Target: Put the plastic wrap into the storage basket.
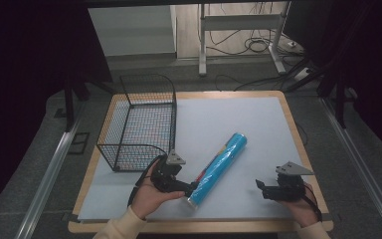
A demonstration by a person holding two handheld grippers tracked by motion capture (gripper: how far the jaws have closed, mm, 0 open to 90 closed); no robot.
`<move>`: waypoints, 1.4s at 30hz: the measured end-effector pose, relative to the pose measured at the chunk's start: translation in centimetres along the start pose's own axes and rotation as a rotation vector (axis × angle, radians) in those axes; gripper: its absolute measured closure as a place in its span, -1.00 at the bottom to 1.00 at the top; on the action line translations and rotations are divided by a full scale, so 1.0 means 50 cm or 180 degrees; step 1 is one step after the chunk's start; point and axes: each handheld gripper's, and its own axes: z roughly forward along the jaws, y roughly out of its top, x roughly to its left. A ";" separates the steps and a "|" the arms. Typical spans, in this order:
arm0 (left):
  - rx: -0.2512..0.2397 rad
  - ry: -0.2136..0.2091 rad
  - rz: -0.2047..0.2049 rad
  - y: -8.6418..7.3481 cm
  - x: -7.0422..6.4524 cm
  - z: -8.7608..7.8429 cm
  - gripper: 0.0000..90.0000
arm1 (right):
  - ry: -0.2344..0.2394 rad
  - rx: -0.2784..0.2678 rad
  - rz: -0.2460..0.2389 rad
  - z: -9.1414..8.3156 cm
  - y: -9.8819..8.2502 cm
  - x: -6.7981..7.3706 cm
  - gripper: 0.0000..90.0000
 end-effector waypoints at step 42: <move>0.0284 -0.0078 0.0199 0.120 -0.058 0.115 -0.83 | 0.0023 -0.0077 -0.0004 -0.008 0.004 0.000 -0.75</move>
